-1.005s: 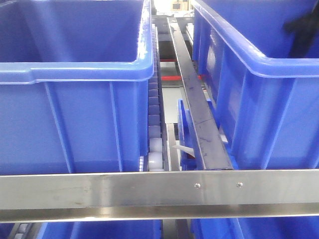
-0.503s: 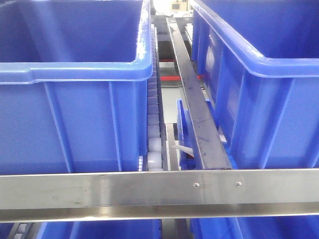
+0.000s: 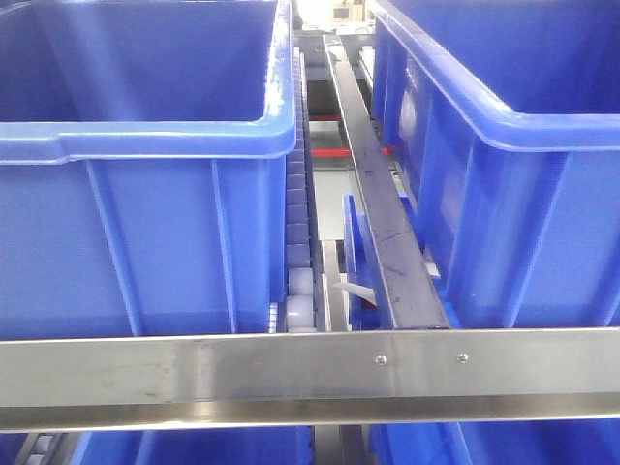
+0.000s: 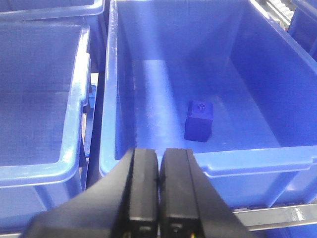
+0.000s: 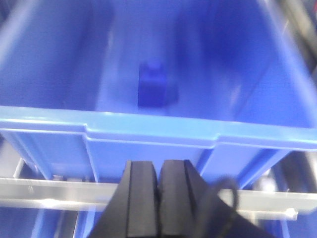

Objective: Pick and sort blue part to right shelf

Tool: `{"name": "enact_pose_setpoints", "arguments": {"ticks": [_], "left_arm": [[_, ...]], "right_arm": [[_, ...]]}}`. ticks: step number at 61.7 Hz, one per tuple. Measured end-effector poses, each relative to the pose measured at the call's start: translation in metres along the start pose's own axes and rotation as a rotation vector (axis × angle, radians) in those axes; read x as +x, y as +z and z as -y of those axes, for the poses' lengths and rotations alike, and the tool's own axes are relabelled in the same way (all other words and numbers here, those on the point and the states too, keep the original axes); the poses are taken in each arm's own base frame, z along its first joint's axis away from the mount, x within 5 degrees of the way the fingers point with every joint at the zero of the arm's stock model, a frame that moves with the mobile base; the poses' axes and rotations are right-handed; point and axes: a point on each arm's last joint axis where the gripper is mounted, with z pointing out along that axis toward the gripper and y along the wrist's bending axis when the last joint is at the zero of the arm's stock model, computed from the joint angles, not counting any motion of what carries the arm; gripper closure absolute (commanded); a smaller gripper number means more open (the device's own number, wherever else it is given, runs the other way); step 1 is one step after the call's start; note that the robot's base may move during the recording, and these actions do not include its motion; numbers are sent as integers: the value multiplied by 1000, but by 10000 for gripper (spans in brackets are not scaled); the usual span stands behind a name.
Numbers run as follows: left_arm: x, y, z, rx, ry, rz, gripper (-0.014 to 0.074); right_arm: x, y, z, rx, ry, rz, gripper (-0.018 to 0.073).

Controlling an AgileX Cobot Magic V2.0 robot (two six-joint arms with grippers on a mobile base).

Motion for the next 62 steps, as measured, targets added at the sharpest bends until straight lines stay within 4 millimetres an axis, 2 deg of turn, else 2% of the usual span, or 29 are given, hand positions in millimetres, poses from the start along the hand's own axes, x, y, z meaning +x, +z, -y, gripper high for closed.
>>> {"name": "enact_pose_setpoints", "arguments": {"ticks": [5,10,21,41,51,62], "left_arm": [[0,0,0,0,0,0,471],[0,0,0,-1,0,-2,471],[0,0,0,1,-1,-2,471],[1,0,0,0,-2,-5,471],[12,7,1,-17,-14,-36,471],[34,11,5,-73,43,45,471]], "right_arm": [[2,-16,0,1,3,95,521],[1,-22,1,1,4,153,521],[-4,-24,0,0,4,210,521],[-1,-22,0,-1,5,199,521],[-1,-22,0,-1,5,199,521],[-1,-22,0,-1,5,199,521]]}}
